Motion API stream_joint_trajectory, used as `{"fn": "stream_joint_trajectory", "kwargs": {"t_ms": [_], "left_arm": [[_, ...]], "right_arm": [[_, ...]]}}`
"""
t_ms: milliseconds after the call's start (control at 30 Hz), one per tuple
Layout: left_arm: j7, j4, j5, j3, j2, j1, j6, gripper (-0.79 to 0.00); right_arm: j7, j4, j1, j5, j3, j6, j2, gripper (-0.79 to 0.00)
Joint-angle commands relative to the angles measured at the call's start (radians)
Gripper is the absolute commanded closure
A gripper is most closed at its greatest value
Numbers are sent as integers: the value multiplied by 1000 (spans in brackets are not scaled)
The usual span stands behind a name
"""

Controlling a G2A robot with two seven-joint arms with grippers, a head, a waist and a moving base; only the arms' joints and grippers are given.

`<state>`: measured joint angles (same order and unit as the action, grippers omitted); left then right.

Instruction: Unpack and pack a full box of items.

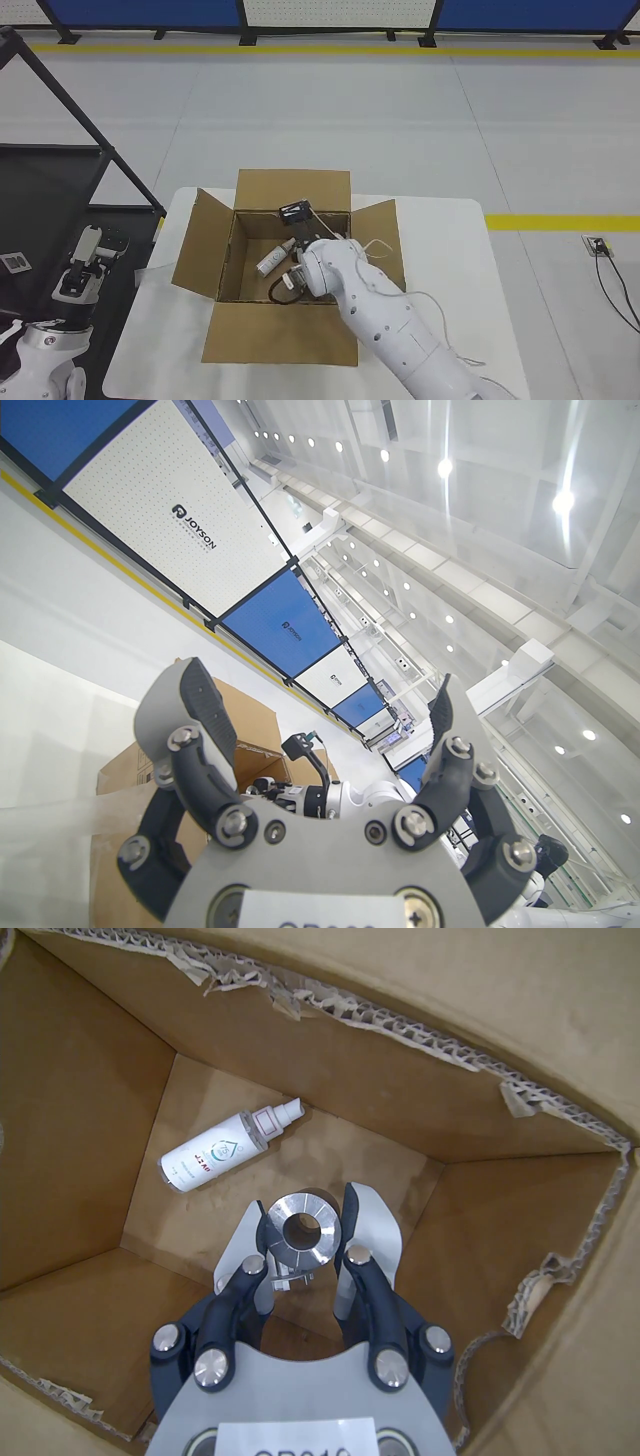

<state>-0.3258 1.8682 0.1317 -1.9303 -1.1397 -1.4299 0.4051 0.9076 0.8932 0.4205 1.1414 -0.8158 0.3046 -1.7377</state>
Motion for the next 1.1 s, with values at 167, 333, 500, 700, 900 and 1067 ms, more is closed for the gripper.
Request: {"fn": "stream_joint_trajectory", "kwargs": {"t_ms": [167,333,500,700,900,1067], "left_arm": [[0,0,0,0,0,0,0,-785],[0,0,0,0,0,0,0,-785],[0,0,0,0,0,0,0,-785],[0,0,0,0,0,0,0,-785],[0,0,0,0,0,0,0,-785],[0,0,0,0,0,0,0,-785]], "right_arm": [[-7,-163,-75,-53,19,-10,-41,0],[-48,-278,-119,-91,26,-19,-69,0],[-93,-381,-149,-122,35,-17,-100,0],[-167,-478,-172,-148,35,-9,-128,0],[-213,-548,-189,-179,22,-28,-143,-252],[-225,-576,-199,-187,17,-33,-153,-674]]}}
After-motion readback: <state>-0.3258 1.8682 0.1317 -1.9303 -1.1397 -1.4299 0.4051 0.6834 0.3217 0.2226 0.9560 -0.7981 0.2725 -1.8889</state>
